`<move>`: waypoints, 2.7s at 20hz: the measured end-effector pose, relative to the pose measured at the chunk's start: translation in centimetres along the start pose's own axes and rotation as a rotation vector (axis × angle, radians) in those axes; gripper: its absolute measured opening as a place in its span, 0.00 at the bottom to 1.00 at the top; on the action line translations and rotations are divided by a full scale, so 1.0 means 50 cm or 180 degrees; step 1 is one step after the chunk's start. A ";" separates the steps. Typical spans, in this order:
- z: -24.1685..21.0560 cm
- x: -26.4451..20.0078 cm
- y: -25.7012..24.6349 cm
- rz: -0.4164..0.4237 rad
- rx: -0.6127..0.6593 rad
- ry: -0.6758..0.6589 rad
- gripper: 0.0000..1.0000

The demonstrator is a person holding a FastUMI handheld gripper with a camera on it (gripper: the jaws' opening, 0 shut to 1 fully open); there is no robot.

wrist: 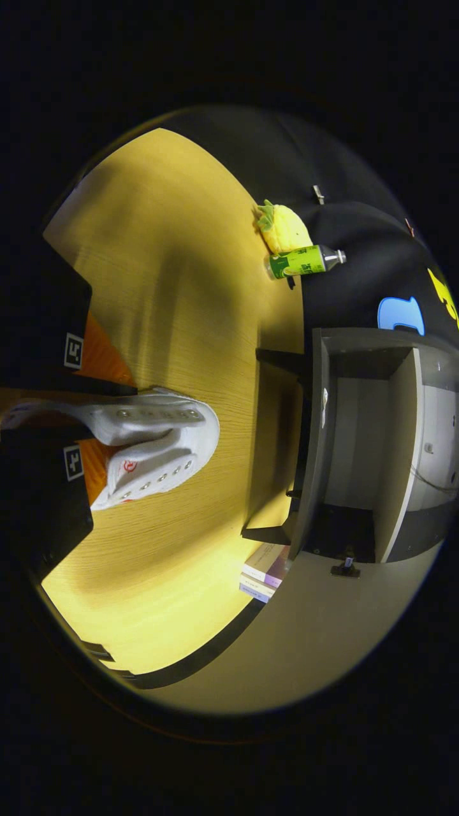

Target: Open the shoe cabinet door, grab the shoes and put them into the shoe cabinet, then close the shoe cabinet door.

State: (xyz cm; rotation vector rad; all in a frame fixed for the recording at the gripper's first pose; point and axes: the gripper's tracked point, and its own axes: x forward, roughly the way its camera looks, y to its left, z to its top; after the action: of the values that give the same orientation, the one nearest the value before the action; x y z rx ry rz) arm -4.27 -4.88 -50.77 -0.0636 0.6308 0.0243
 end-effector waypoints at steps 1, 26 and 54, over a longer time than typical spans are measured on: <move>0.000 0.002 0.000 -0.0004 -0.0001 -0.0014 0.28; 0.221 -0.166 -0.031 -0.0005 -0.0138 -0.0345 0.04; 0.923 -0.115 -0.060 -0.0106 -0.0206 -0.0953 0.04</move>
State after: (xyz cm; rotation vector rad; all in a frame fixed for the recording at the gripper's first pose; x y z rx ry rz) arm 18.37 -4.79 -10.05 -0.1304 0.3295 0.0214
